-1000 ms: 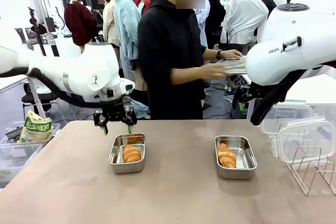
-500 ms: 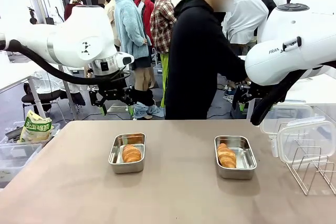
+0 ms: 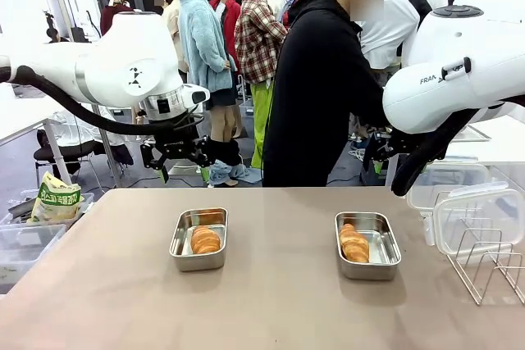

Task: Place the bread in airtight containers.
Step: Pick up one Airtight Container lid and hand it to the human.

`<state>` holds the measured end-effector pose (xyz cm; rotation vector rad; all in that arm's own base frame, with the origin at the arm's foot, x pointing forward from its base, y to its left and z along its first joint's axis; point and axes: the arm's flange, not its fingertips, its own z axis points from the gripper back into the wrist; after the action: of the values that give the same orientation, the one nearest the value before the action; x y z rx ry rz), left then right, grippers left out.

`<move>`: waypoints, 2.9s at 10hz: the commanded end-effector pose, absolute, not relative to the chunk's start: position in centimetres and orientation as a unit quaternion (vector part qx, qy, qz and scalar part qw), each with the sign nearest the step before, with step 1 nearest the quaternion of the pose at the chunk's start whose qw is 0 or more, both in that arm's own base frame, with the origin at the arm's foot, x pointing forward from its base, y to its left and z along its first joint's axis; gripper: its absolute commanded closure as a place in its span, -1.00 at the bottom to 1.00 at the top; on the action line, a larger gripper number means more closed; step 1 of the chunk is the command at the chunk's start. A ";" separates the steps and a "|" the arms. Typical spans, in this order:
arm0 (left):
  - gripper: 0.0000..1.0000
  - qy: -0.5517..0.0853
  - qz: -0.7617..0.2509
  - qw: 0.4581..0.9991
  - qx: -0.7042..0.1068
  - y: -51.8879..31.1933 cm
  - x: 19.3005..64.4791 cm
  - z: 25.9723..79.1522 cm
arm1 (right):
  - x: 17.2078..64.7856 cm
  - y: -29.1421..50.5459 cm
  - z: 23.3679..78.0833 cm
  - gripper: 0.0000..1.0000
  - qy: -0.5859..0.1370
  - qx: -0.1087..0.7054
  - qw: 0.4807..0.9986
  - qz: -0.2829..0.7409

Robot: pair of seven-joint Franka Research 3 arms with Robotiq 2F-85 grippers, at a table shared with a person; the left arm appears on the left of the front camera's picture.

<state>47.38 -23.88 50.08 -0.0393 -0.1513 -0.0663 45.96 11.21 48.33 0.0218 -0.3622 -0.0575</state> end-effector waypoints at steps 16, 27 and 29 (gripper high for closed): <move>-1.00 -0.081 -0.031 0.996 -0.013 -23.8 47.3 50.4 | 46.0 11.2 48.1 -1.00 -0.184 0.010 0.983 -0.027; -1.00 -0.081 -0.031 0.996 -0.013 -23.8 47.3 50.4 | 47.1 9.6 52.5 -1.00 -0.126 -0.076 0.989 0.023; -1.00 -0.081 -0.031 0.996 -0.013 -23.8 47.3 50.4 | 47.8 7.3 53.5 -1.00 -0.087 -0.039 0.992 0.088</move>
<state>47.36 -23.91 50.14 -0.0393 -0.1525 -0.0670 46.80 8.36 53.16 -0.1258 -0.2256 0.0883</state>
